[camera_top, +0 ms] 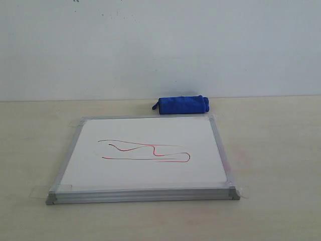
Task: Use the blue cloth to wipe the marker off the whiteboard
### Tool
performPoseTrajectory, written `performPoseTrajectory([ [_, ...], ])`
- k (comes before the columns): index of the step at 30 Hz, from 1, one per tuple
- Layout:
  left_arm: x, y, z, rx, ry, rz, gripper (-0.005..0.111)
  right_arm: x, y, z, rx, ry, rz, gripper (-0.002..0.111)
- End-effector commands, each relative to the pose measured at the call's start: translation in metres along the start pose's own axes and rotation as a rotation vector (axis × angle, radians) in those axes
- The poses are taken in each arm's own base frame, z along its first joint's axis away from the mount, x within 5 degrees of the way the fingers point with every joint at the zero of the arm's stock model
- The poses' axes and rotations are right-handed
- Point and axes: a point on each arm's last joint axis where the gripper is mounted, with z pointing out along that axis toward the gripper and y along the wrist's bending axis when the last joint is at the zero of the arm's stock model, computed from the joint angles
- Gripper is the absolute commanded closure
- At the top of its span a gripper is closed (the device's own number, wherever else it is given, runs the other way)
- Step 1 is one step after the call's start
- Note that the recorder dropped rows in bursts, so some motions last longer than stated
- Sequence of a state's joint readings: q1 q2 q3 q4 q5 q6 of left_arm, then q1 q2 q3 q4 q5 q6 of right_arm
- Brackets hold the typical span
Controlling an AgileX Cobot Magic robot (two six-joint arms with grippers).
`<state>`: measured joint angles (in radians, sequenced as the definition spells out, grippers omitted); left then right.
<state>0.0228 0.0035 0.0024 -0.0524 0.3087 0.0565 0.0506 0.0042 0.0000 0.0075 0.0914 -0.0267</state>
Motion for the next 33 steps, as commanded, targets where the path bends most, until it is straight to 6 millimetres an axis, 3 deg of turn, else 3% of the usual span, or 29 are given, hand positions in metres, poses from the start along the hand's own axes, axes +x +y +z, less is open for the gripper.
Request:
performPoseTrajectory([
  [1,-0.002,0.0,0.0,-0.003,-0.019,0.002,0.103,-0.015,-0.001,-0.002,0.011,-0.162,-0.011,0.108],
  [12,-0.002,0.0,0.0,-0.003,-0.019,0.002,0.103,-0.047,-0.001,-0.013,-0.012,-0.539,0.113,0.108],
  [15,-0.002,0.0,0.0,-0.003,-0.019,0.002,0.103,-0.049,-0.001,-0.013,-0.007,-0.53,0.094,0.108],
  [19,-0.002,0.0,0.0,-0.003,-0.019,0.002,0.103,-0.07,-0.002,-0.019,-0.008,-0.563,0.087,0.108],
  [23,-0.002,0.0,0.0,-0.003,-0.019,0.002,0.103,-0.085,-0.002,-0.017,-0.003,-0.426,0.08,0.108],
  [28,-0.002,0.0,0.0,-0.003,-0.019,0.002,0.103,-0.081,-0.002,0.0,0.004,-0.155,0.074,0.108],
  [33,-0.002,0.0,0.0,-0.003,-0.019,0.002,0.103,-0.082,-0.002,0.002,0.004,-0.158,0.074,0.108],
])
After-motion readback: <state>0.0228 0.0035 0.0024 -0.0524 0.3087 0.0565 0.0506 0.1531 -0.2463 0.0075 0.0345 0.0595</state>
